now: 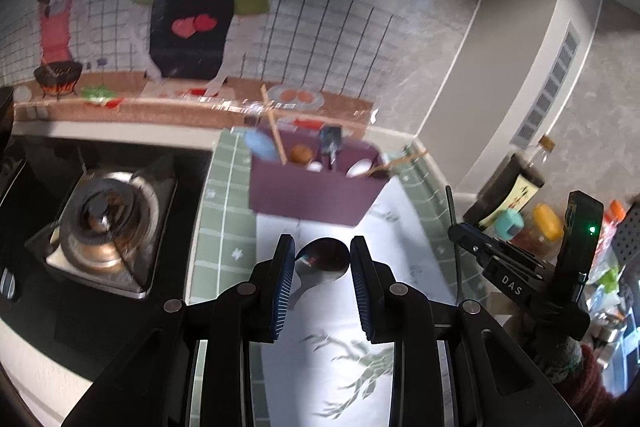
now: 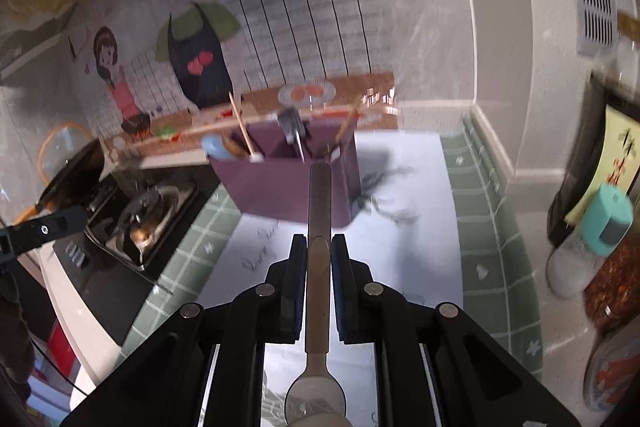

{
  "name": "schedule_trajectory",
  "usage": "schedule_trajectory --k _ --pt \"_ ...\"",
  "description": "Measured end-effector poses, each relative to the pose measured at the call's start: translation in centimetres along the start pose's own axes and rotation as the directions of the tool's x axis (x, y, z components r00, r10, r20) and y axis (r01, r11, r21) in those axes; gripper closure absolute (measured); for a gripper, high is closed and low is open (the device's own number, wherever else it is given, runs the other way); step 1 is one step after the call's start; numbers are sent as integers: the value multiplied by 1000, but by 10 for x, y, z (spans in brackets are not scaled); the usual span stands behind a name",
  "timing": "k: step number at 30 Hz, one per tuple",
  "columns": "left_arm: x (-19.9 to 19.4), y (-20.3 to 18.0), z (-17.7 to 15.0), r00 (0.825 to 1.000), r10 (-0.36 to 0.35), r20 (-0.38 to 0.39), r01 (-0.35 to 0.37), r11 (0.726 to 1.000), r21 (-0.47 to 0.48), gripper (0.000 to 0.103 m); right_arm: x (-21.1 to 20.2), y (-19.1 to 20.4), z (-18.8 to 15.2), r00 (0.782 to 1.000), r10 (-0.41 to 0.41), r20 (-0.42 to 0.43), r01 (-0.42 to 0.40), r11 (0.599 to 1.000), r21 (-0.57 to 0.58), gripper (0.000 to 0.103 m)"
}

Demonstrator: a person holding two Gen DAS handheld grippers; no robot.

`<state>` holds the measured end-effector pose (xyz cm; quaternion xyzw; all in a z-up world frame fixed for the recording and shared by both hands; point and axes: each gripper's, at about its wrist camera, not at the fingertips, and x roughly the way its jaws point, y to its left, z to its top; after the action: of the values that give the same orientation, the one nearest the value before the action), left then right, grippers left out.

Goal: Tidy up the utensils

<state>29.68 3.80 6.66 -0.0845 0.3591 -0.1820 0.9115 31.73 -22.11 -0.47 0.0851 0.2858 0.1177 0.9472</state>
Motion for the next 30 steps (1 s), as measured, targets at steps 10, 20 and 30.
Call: schedule_trajectory --k 10,20,30 --pt "-39 -20 141 974 -128 189 122 992 42 75 -61 40 149 899 15 438 23 996 -81 92" --pt "30 26 131 996 -18 87 20 1000 -17 73 -10 40 141 936 31 351 -9 998 -63 92" --pt "171 84 8 957 100 -271 -165 960 -228 73 3 25 68 982 -33 185 55 992 -117 92"
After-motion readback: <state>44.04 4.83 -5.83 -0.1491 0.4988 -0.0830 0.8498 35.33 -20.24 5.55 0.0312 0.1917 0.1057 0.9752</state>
